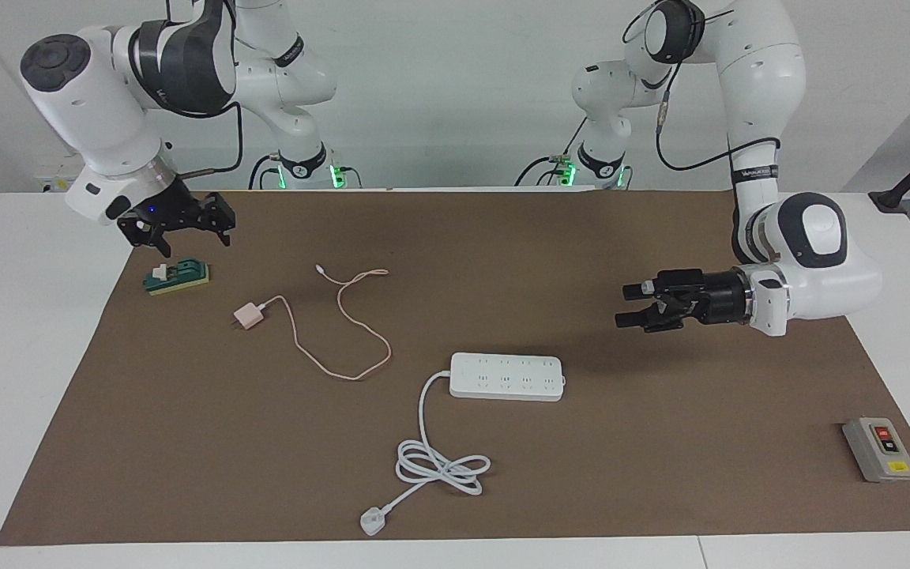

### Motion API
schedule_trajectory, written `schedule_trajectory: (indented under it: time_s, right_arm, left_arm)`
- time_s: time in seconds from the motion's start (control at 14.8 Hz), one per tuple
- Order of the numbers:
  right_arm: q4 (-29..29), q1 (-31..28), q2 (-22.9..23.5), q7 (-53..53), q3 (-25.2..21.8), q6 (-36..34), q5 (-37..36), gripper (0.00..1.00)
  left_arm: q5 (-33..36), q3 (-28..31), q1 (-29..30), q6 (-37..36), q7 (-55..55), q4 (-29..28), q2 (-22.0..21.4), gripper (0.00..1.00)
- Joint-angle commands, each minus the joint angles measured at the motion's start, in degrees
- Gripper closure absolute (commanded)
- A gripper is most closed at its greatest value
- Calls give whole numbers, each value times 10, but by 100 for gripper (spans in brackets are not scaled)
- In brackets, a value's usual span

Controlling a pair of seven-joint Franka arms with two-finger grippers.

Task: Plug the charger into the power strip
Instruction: 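Extend the left gripper to the power strip while the right gripper opens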

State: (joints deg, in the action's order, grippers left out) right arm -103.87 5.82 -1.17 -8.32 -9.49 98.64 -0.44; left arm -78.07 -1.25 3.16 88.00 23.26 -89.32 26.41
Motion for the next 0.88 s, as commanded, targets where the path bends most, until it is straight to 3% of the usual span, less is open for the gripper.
schedule_trajectory:
  time_s: [0.0, 0.41, 0.68, 0.81]
  right_arm:
    - [-43, -5, -26, 139, 4, 23, -3, 0]
    - [-53, -33, -16, 401, 2, 37, 71, 0]
    - [-96, -34, -14, 426, 2, 104, 70, 0]
    - [-97, -37, -6, 430, 1, 103, 70, 0]
  left_arm:
    - [-15, 6, -5, -13, 52, 5, -2, 0]
    - [-58, 2, -7, -33, 83, -9, 13, 0]
    - [-60, -2, -8, -41, 86, -11, 12, 0]
    - [-60, -2, -9, -39, 91, -22, 7, 0]
